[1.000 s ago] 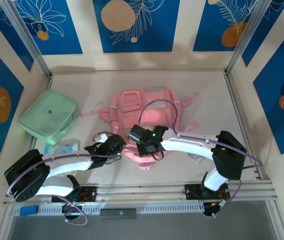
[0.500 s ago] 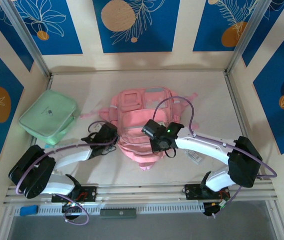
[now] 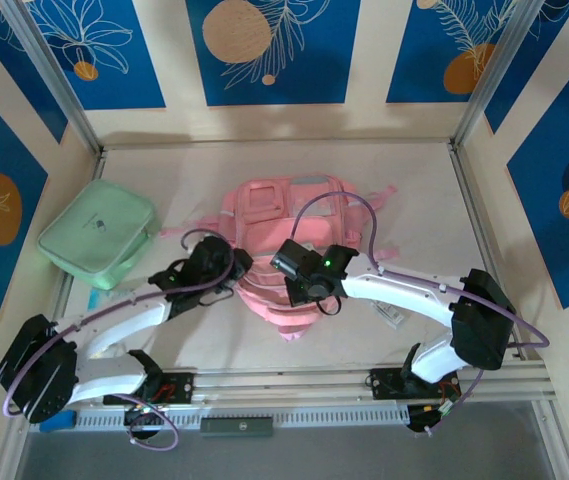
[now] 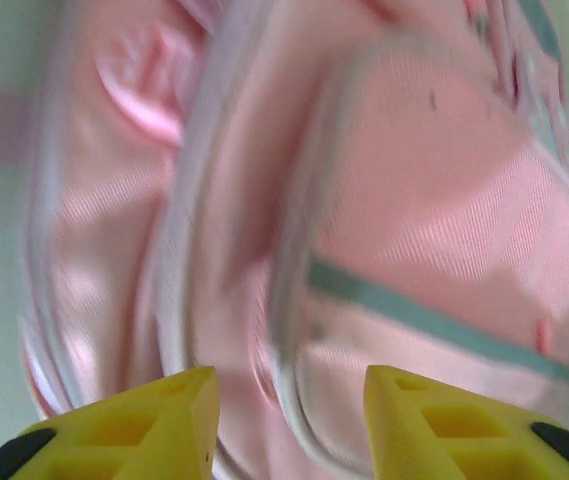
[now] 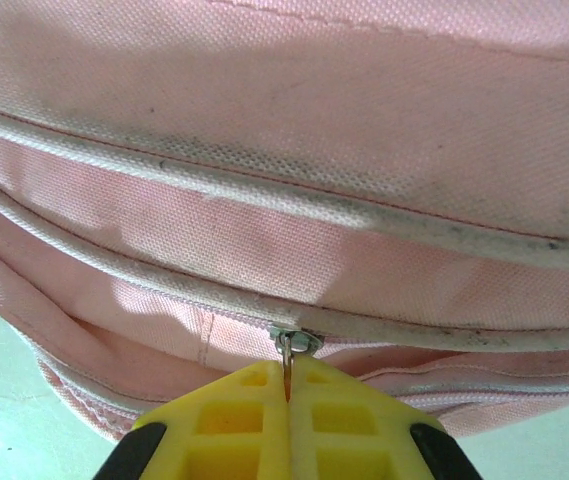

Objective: Pack the student bag
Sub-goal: Zip the student bag at the center of the table.

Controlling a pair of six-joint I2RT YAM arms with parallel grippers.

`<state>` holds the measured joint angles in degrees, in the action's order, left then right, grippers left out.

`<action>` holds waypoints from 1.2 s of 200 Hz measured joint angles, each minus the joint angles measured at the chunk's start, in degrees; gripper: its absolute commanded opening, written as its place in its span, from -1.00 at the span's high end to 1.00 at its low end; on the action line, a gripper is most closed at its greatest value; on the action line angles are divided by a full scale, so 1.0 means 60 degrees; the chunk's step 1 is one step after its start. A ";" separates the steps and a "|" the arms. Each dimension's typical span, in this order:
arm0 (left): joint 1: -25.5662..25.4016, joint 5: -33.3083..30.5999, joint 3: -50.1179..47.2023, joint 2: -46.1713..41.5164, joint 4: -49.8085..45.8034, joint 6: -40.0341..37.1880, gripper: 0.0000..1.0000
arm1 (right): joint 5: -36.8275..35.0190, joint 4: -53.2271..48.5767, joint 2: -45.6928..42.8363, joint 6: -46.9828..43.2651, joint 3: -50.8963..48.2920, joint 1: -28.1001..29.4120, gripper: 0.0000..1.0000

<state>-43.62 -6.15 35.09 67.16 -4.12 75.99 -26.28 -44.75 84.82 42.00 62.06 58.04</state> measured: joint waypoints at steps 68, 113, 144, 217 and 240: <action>-0.2036 -0.0969 -0.0561 0.0743 0.1002 0.2728 0.05 | 0.0066 0.0182 0.0000 0.0113 -0.0171 0.0004 1.00; -0.2280 -0.1432 -0.0324 0.1741 0.1523 0.3592 0.21 | 0.0062 0.0321 0.0000 0.0153 -0.0208 0.0004 1.00; -0.2342 -0.1840 -0.0051 0.1953 0.1402 0.3938 0.47 | 0.0066 0.0437 0.0029 0.0146 -0.0240 0.0000 1.00; -0.1494 -0.2371 -0.0124 0.0623 0.0466 0.3184 1.00 | -0.0135 0.0280 0.0000 0.0142 -0.0266 -0.0102 1.00; -0.0353 -0.1745 -0.0251 -0.0025 0.0015 0.2310 1.00 | -0.0146 0.0357 -0.0386 0.0040 -0.0729 -0.0459 1.00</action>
<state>-45.74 -16.62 33.58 67.00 -4.03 89.84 -27.16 -42.61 82.50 42.24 57.69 55.29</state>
